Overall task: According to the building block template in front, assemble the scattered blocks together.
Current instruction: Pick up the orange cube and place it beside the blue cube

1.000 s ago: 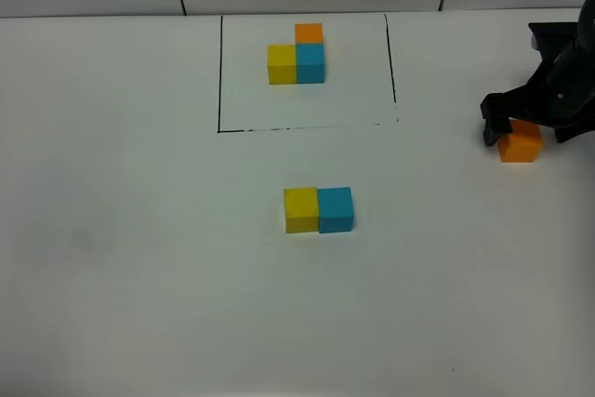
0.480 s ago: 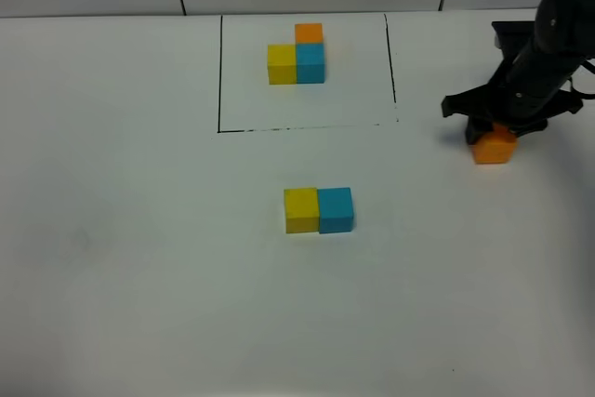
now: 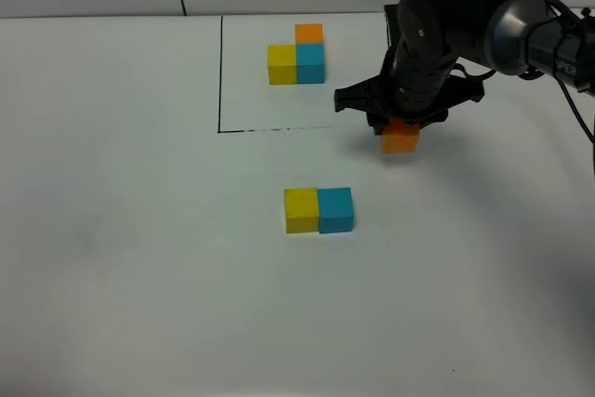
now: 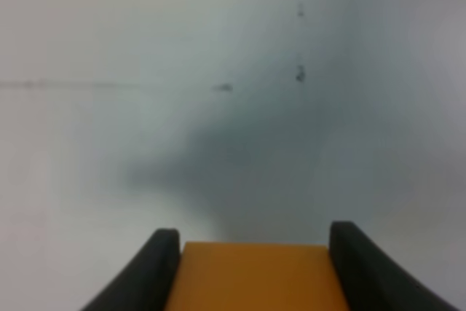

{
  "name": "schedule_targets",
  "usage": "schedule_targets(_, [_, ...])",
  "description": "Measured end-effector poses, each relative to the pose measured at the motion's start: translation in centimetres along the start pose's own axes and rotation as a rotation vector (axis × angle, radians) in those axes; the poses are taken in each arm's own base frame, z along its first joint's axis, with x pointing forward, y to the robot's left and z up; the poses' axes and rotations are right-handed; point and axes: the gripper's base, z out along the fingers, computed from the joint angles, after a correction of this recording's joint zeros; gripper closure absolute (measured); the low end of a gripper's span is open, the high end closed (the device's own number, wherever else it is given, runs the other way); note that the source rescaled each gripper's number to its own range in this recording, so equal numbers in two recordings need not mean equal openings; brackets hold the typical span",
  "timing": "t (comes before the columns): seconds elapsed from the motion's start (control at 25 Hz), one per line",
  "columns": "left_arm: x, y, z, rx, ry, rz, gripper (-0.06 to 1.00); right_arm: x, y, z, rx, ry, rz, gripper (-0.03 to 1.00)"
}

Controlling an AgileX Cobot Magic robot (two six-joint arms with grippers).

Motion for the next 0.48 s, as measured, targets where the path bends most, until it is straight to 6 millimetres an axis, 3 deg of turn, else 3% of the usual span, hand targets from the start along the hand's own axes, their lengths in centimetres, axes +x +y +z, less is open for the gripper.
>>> schedule_targets(0.2, [0.0, 0.0, 0.0, 0.0, 0.0, 0.0, 0.15, 0.6, 2.3, 0.7, -0.033, 0.023, -0.006, 0.94])
schedule_targets(0.48, [0.0, 0.0, 0.0, 0.0, 0.0, 0.0, 0.15, 0.8, 3.6, 2.7, -0.048, 0.059, -0.008, 0.94])
